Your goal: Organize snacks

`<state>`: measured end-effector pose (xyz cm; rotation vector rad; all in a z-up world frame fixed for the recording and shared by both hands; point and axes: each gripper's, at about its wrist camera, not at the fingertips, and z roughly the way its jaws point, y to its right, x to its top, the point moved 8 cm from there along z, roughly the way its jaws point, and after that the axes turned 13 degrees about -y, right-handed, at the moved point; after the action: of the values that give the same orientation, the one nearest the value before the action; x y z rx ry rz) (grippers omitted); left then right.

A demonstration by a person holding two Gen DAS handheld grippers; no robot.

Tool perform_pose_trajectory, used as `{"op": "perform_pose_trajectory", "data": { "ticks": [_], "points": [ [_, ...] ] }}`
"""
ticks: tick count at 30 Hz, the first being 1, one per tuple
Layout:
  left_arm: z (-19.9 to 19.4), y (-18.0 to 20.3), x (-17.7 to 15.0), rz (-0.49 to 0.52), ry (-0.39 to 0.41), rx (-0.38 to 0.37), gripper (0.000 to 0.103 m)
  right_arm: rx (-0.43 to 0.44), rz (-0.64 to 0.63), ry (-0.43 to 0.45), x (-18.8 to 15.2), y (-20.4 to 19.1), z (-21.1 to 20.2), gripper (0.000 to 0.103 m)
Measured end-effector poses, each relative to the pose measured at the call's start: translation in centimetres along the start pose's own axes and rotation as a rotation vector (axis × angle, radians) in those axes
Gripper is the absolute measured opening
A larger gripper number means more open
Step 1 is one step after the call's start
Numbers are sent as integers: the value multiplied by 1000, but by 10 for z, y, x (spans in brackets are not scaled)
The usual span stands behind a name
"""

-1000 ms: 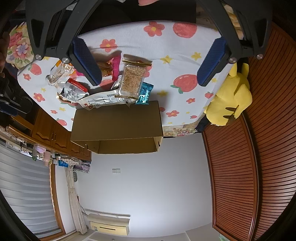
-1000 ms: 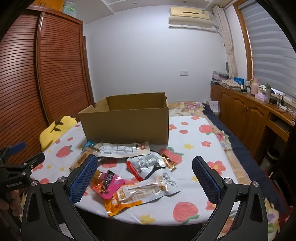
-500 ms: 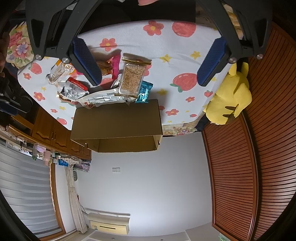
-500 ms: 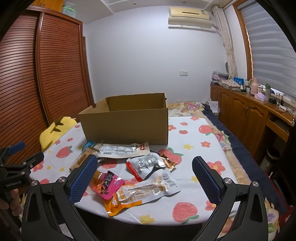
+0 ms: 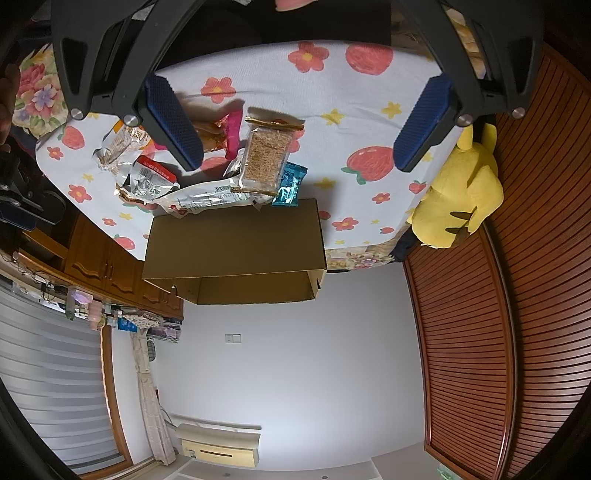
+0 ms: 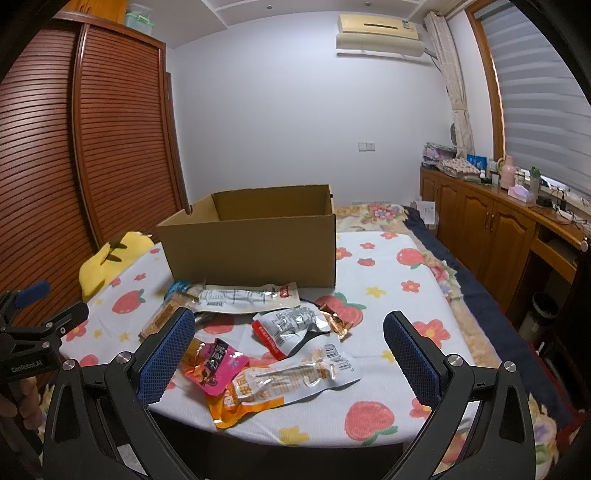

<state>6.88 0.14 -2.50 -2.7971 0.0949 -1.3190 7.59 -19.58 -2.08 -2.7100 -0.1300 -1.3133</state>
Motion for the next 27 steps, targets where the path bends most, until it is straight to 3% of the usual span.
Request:
{"op": "perform_pose_trajectory", "data": {
  "ticks": [20,27],
  "points": [
    [-1,4,-1,5,-3,-6,103,0,1,-1,-1,1,0,103],
    [14,9,-9,7,-39,-24,103,1,3,-17,-7,4,2,103]
  ]
}}
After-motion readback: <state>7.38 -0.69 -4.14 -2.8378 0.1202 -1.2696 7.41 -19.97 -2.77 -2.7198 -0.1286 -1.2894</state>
